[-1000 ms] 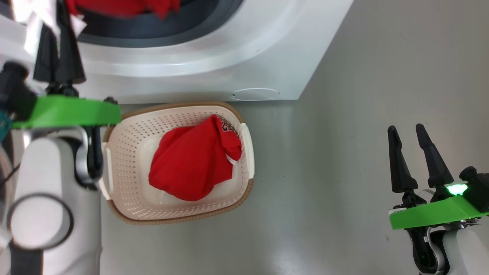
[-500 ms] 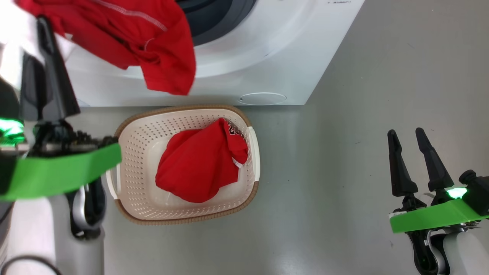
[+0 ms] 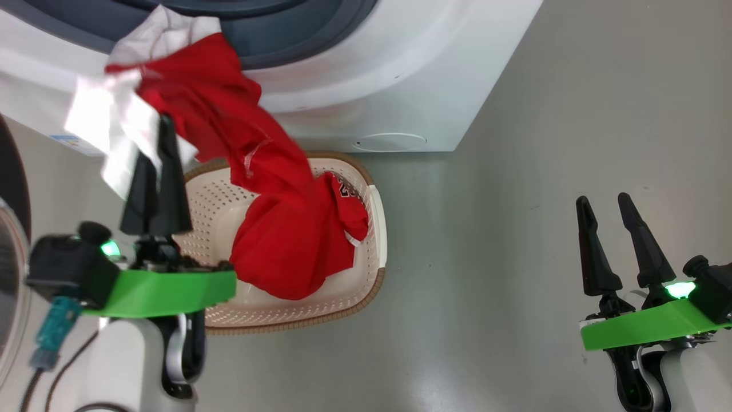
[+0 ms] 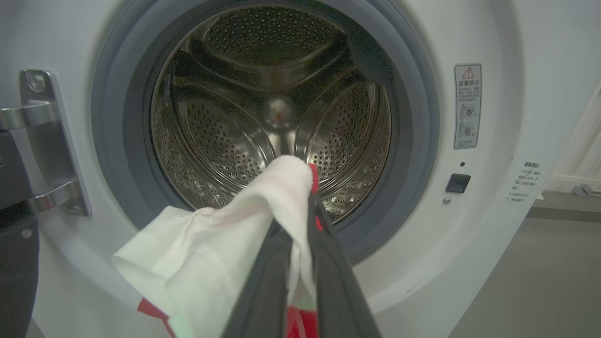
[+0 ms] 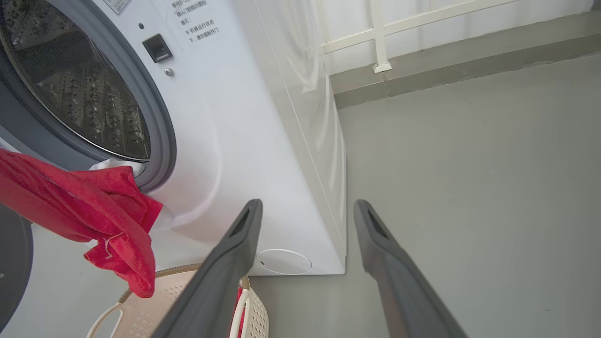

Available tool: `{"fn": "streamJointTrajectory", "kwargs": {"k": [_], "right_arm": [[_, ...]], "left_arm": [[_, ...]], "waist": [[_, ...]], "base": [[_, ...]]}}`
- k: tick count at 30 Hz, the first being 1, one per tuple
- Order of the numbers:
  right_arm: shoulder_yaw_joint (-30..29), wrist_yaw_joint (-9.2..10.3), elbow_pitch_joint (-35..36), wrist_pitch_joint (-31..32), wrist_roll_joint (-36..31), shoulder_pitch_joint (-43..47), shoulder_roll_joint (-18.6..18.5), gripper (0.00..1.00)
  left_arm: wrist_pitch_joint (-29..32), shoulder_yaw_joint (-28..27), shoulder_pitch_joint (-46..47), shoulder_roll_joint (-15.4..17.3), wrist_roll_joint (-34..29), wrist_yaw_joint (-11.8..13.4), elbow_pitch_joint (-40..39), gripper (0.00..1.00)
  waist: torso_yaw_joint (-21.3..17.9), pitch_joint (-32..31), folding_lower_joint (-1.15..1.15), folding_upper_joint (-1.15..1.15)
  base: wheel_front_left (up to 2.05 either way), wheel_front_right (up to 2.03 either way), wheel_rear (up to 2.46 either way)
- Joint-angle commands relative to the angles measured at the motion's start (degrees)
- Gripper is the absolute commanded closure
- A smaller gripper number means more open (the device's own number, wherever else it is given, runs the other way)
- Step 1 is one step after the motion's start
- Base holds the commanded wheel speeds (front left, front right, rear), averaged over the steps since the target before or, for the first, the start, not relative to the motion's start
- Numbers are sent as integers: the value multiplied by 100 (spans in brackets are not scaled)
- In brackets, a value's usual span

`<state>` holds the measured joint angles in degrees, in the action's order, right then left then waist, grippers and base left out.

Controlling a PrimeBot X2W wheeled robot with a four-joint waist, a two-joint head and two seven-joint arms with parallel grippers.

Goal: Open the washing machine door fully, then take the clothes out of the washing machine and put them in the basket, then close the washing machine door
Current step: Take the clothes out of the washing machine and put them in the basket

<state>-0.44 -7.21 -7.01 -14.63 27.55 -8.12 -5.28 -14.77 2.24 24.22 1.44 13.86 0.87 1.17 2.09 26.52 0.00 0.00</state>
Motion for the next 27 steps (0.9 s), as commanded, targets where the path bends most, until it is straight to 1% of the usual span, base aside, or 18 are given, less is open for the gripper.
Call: {"fn": "streamJointTrajectory", "kwargs": {"k": [1,4,12,19,27], "right_arm": [[156,-28,136,-37,-54,30,-44,0],[150,-28,144,-37,-48,12,-44,0],[180,-28,186,-37,-50,-114,-14,0],[156,-28,241,-37,-54,-225,2,0],[170,-28,339,-37,-79,-414,-14,0]], "left_arm": [[-22,-117,-139,144,-57,-63,36,100],[-23,-35,-185,144,-99,-113,460,100],[-23,220,-53,144,-274,-350,1764,100],[-23,436,332,144,-346,-491,2801,100],[-23,532,995,143,-314,-565,3847,100]], "waist": [[-40,52,0,0],[-76,149,0,0],[-193,452,0,0],[-270,808,0,0],[-311,1373,0,0]], "base": [[0,0,0],[0,0,0],[0,0,0],[0,0,0],[0,0,0]]}}
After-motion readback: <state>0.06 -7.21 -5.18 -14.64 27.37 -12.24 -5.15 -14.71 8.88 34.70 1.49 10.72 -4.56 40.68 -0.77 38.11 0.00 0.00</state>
